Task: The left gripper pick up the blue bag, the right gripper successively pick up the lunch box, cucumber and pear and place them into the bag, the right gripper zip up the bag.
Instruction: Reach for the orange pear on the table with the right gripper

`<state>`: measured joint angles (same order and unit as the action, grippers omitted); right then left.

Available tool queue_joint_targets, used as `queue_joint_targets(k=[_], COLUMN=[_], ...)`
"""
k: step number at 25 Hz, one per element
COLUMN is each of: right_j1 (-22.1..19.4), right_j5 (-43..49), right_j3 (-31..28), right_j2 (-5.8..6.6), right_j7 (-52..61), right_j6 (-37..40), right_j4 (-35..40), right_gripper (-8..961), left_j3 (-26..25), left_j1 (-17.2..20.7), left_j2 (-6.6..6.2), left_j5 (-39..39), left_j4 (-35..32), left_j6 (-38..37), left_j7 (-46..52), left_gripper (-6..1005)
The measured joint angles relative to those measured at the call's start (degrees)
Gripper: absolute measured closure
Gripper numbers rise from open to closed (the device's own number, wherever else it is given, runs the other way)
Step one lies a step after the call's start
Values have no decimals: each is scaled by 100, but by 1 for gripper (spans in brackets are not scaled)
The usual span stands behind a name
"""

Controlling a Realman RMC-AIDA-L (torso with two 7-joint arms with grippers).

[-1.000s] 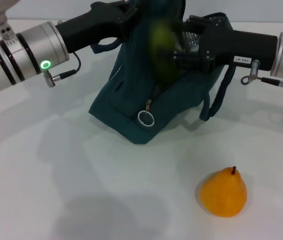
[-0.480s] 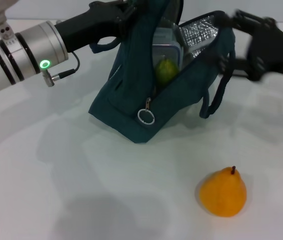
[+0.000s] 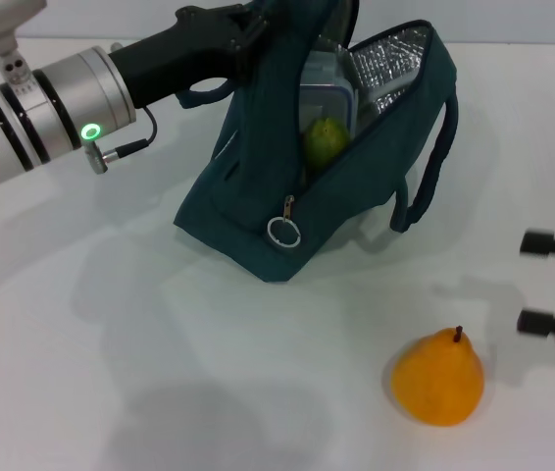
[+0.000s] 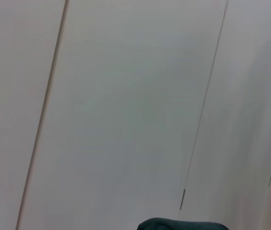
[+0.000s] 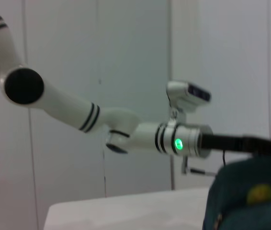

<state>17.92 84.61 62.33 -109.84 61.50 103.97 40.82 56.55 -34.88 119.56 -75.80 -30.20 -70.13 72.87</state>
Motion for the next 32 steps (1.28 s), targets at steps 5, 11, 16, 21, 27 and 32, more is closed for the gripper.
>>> queue_joint_targets(k=[5,11,16,21,27,32], right_j1=[5,189,218,237,375,443], right_j5=[207,433,582,627,716,734], right_j3=[-133,-93,-84,-81,-77,138], right_j2=[-147,-364,-429,-470,-526,-534], right_j7=[-514,-1015,-988,-997,-999,-1028], right_j6=[-218,-450,-629,-794,-974,-984], right_j4=[-812,-1424,-1430,-1435,-1537,-1543], right_gripper=[259,261,288,350,425,519], left_j3=[17,23,24,30,32,33], left_j1=[-26,-26,-28,-28,-37,-37], left_j2=[0,-3,1,-2,8,4], left_j5=[5,-8,-29,-32,-38,-33], left_j4=[38,48,43,54,58,58], left_j6=[1,-8,-28,-29,-15,-12], left_j7=[-1,-1,-1,-77,-139,-211], left_gripper=[908,906,905,904,903,902])
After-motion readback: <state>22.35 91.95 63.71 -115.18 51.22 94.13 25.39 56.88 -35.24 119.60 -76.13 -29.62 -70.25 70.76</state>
